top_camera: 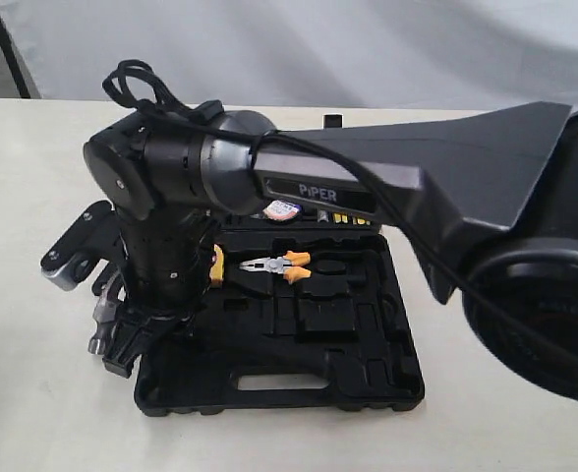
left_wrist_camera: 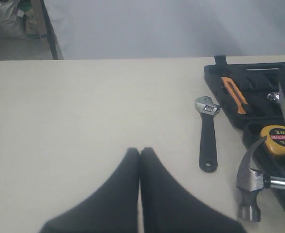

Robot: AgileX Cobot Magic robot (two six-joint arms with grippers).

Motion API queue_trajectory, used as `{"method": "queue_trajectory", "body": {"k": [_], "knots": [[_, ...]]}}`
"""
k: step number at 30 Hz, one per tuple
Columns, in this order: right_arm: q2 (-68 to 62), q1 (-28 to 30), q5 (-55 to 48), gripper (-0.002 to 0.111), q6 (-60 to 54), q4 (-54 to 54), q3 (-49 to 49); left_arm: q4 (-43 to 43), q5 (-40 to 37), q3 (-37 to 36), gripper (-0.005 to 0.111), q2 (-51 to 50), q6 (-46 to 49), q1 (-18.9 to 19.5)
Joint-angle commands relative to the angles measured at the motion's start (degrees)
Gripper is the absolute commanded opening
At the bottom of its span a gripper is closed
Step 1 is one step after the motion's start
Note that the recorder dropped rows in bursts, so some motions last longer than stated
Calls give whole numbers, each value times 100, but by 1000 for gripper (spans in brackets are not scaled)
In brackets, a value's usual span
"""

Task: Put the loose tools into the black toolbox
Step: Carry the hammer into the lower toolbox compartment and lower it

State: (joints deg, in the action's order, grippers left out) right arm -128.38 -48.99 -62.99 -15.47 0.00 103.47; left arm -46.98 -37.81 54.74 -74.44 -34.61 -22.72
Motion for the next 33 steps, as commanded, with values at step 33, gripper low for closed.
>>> {"method": "queue_trajectory", "body": {"k": [33], "knots": [[1294,359,447,34,-1567,-398,-1958,78,97,-53,1,46,-59,19]]}}
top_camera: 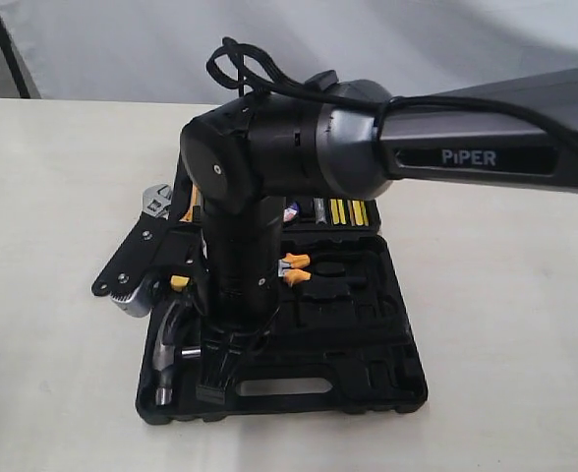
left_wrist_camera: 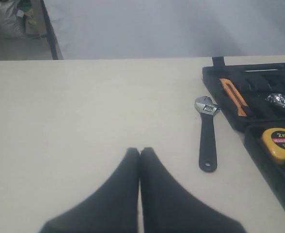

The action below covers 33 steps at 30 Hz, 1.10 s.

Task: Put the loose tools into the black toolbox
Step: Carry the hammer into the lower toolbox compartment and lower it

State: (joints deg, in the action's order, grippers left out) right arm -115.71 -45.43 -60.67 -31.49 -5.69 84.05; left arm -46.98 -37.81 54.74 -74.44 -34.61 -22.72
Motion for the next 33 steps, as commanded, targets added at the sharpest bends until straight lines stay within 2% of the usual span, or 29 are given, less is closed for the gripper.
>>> {"method": "queue_trajectory", "body": {"k": [1,2,4,9,12,14,15,24,29,33], "knots": [[4,3,203,41,73,300,-17,78,97,-53,1,46,-59,19],[-10,3,191,47,87,413,-17,78,97,-53,1,46,-59,19],[-36,3,191,52,216,611,-17,78,97,-53,1,46,-59,19],[38,3,118,50,672,1073,38,78,97,-53,1,46,-59,19],[211,3,-47,29,1214,1065,208,78,97,-53,1,46,-59,19],[319,3,-25,7,1605,845,288,78,97,-53,1,46,-59,19],[335,3,14,-1,1701,766,315,78,97,-53,1,46,-59,19],[-342,3,292,0,2353,219,288,78,97,-53,1,46,-59,19],[-1124,3,378,0,2425,10,272,78,97,-53,1,46,-59,19],[-1176,3,313,0,2425,-52,272,78,97,-53,1,46,-59,19]]}}
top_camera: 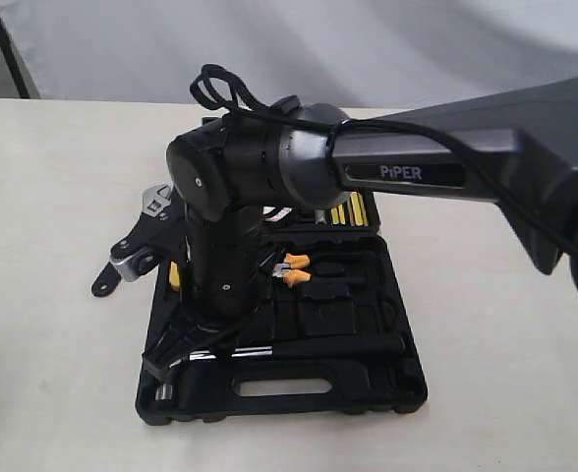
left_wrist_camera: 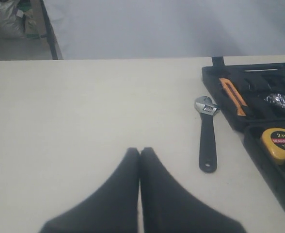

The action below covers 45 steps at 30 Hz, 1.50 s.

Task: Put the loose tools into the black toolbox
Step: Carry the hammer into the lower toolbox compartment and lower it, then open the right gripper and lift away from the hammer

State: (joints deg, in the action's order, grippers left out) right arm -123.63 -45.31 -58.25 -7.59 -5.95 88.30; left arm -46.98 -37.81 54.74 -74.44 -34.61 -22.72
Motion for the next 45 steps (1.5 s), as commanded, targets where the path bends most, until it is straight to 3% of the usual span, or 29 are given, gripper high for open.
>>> {"method": "queue_trajectory", "body": {"k": [1,8,12,17,21,34,38,45], "knots": [[-326,-9,71,0,35,-5,-141,78,97,-53,1,46,-59,19],[468,-9,-368,0,114,252,500,78,97,-53,1,46,-59,19],[545,-9,-429,0,148,252,358,78,97,-53,1,46,-59,19],[-25,-9,165,0,244,252,-356,78,97,-53,1,46,-59,19],[-220,-9,-30,0,260,279,-349,78,97,-53,1,46,-59,19],[1274,-9,185,0,426,343,313,78,97,-53,1,46,-59,19],[1194,-9,738,0,1112,280,345,78,97,-53,1,46,-59,19],[154,-9,306,0,1766,135,2035,78,97,-53,1,46,-59,19]]}}
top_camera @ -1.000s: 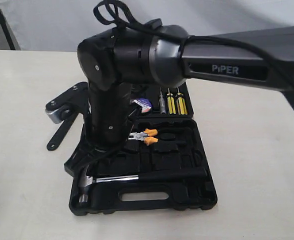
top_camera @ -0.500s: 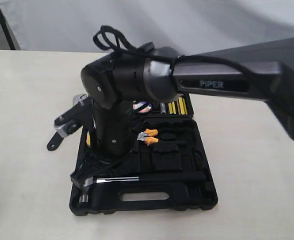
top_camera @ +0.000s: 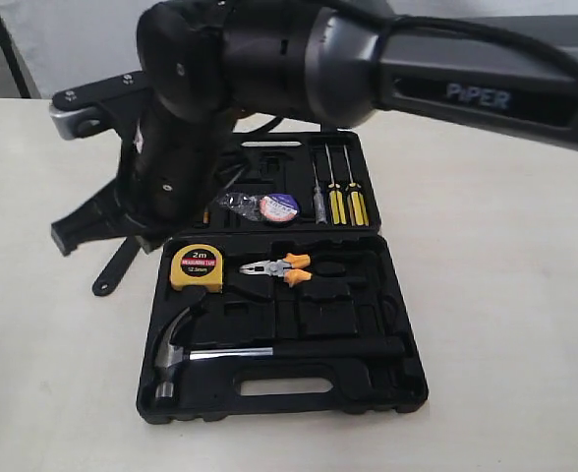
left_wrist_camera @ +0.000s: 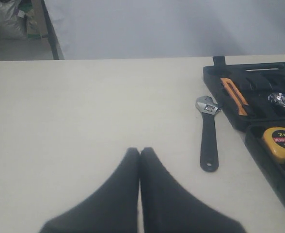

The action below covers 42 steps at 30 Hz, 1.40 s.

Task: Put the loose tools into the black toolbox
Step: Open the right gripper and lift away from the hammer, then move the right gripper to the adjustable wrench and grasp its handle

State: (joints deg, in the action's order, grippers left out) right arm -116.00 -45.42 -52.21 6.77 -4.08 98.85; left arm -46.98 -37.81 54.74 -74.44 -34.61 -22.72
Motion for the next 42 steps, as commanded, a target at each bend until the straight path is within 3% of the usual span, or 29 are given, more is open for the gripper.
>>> {"method": "queue_trajectory", "body": {"k": [1,8,10,11,15,19,27,29,33,42], "knots": [[-853,2,-436,0,438,-52,1324,78,97,-53,1,46,-59,19],[-2376,2,-955,3,1080,154,3387,78,97,-53,1,46,-59,19],[-2749,2,-1115,10,1169,167,3967,78,97,-53,1,46,-59,19],[-3079,2,-1318,22,1209,248,4486,78,97,-53,1,46,-59,19],[-3772,2,-1531,50,1824,737,5321,78,97,-53,1,46,-59,19],[-4130,2,-1274,55,2340,775,5438,78,97,-53,1,46,-59,19],[-4500,-33,-1355,50,2188,408,5438,78,97,-53,1,46,-59,19],[-4498,-59,-1485,39,1866,203,5438,78,97,-53,1,46,-59,19],[-4498,-124,-1775,2,1380,-81,5438,78,97,-53,1,46,-59,19],[-4498,-196,-1775,0,854,-1066,5438,78,97,-53,1,46,-59,19]]}}
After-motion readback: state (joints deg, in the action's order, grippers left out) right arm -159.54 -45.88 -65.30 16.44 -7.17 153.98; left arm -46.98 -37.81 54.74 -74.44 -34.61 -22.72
